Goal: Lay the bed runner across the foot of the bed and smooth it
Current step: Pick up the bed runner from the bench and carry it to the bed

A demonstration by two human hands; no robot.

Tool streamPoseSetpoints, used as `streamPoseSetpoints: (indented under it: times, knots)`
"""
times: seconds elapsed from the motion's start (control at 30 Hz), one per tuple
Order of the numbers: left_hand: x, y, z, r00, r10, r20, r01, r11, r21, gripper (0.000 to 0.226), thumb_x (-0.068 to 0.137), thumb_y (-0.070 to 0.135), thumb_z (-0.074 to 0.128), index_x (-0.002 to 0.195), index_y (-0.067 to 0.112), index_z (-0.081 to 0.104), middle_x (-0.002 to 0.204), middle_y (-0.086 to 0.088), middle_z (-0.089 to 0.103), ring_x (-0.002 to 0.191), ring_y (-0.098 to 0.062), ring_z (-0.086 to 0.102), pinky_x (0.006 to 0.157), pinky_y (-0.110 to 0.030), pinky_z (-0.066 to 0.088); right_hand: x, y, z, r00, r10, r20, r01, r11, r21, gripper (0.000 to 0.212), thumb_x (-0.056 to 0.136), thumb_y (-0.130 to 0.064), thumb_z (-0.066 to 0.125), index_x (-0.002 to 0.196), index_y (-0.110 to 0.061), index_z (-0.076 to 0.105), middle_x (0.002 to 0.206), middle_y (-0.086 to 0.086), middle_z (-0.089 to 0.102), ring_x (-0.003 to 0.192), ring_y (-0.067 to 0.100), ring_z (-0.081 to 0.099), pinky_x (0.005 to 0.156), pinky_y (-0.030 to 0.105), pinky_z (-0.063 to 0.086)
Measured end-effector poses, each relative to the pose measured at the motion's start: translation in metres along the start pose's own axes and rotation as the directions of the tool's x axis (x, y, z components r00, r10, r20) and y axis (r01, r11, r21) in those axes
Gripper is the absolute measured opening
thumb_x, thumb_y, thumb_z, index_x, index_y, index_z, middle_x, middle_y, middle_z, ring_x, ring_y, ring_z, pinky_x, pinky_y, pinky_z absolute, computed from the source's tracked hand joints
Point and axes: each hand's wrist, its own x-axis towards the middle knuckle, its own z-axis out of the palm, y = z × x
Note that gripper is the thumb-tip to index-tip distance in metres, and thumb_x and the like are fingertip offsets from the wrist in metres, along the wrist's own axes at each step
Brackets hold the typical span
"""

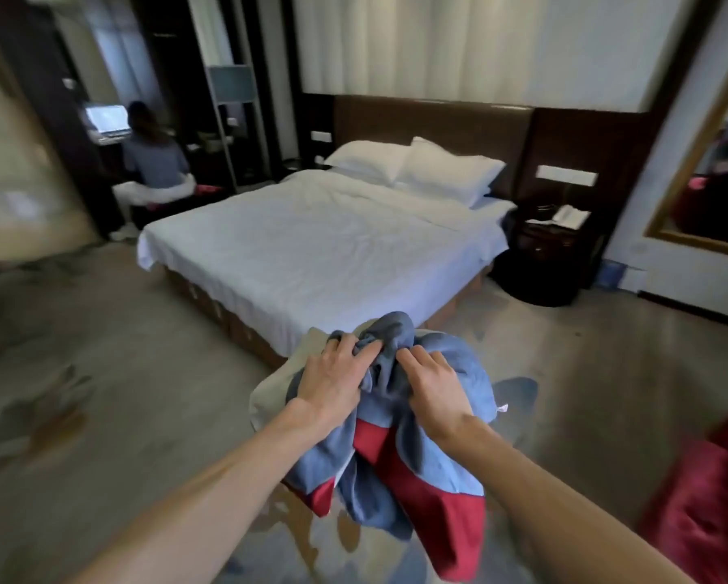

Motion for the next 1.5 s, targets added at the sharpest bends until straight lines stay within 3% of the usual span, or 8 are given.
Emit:
streamPoseSetpoints:
  times: [0.1,0.3,0.43,0.63,0.77,1.1,1.33,1.5]
  knots:
    - [0.024,-0.083,0.018,0.990,-0.142,0.002,0.142,0.989,0.039,0.071,0.081,0.017,0.062,0.140,0.034,0.027,0.124,-0.001,0.042,0.114,-0.022,0.044,0.080,-0.038,0.050,0.080,-0.030,0.058,0.992,-0.112,0.058,0.109,0.992,0.056,0.016,0.082,-0.003,0.053,0.097,-0.009,0.056,0.089,0.009,0.057,0.079,0.028,0.052,0.065,0.036,0.043]
    - [0.052,-0.155,0.014,0.978,-0.210,-0.001,0.209,0.974,0.089,0.073,0.076,0.020,0.069,0.138,0.034,0.033,0.117,0.000,0.047,0.106,-0.021,0.050,0.068,-0.035,0.051,0.161,-0.056,0.103,0.981,-0.190,0.029,0.187,0.979,0.085,0.017,0.082,-0.004,0.054,0.098,-0.008,0.057,0.089,0.010,0.058,0.078,0.030,0.052,0.061,0.034,0.036]
    - [0.077,-0.235,0.013,0.958,-0.286,-0.024,0.287,0.954,0.091,0.074,0.072,0.020,0.073,0.136,0.033,0.037,0.113,0.000,0.050,0.101,-0.021,0.053,0.065,-0.034,0.047,0.238,-0.095,0.143,0.958,-0.284,0.036,0.277,0.952,0.132,0.019,0.084,-0.006,0.055,0.103,-0.009,0.058,0.091,0.011,0.059,0.079,0.032,0.052,0.063,0.041,0.044]
    - [0.100,-0.344,0.018,0.924,-0.381,-0.035,0.383,0.920,0.086,0.075,0.075,0.019,0.070,0.138,0.033,0.033,0.123,-0.001,0.046,0.106,-0.023,0.052,0.067,-0.036,0.050,0.332,-0.154,0.199,0.920,-0.392,0.031,0.382,0.910,0.164,0.013,0.085,-0.009,0.058,0.098,-0.010,0.059,0.083,0.009,0.059,0.072,0.029,0.051,0.061,0.041,0.045]
    - [0.116,-0.418,0.025,0.892,-0.450,-0.051,0.451,0.891,0.037,0.071,0.076,0.016,0.067,0.137,0.030,0.033,0.128,-0.003,0.040,0.097,-0.026,0.058,0.065,-0.037,0.047,0.393,-0.193,0.246,0.890,-0.452,0.055,0.439,0.884,0.163,0.011,0.087,-0.012,0.057,0.098,-0.010,0.058,0.086,0.008,0.060,0.074,0.027,0.052,0.063,0.041,0.046]
    - [0.178,-0.611,0.043,0.921,-0.388,-0.039,0.389,0.921,0.023,0.066,0.075,0.017,0.068,0.133,0.027,0.037,0.124,-0.005,0.042,0.094,-0.027,0.058,0.061,-0.037,0.044,0.540,-0.280,0.342,0.879,-0.461,0.119,0.440,0.883,0.163,0.015,0.083,-0.004,0.054,0.097,-0.007,0.057,0.086,0.010,0.060,0.076,0.030,0.054,0.062,0.036,0.038]
    - [0.229,-0.713,0.057,0.939,-0.344,-0.023,0.344,0.939,0.001,0.066,0.074,0.015,0.066,0.133,0.027,0.038,0.124,-0.006,0.044,0.092,-0.028,0.058,0.057,-0.035,0.039,0.629,-0.318,0.393,0.926,-0.341,0.160,0.290,0.918,0.272,0.029,0.088,-0.012,0.047,0.117,-0.009,0.046,0.097,0.011,0.062,0.085,0.025,0.058,0.069,0.039,0.049]
    - [0.275,-0.779,0.078,0.938,-0.346,-0.011,0.346,0.938,-0.002,0.068,0.076,0.014,0.065,0.136,0.026,0.035,0.127,-0.006,0.041,0.092,-0.028,0.059,0.061,-0.037,0.044,0.698,-0.328,0.438,0.917,-0.365,0.162,0.324,0.917,0.233,0.046,0.088,-0.010,0.046,0.133,-0.011,0.037,0.107,0.011,0.061,0.089,0.028,0.058,0.067,0.036,0.048]
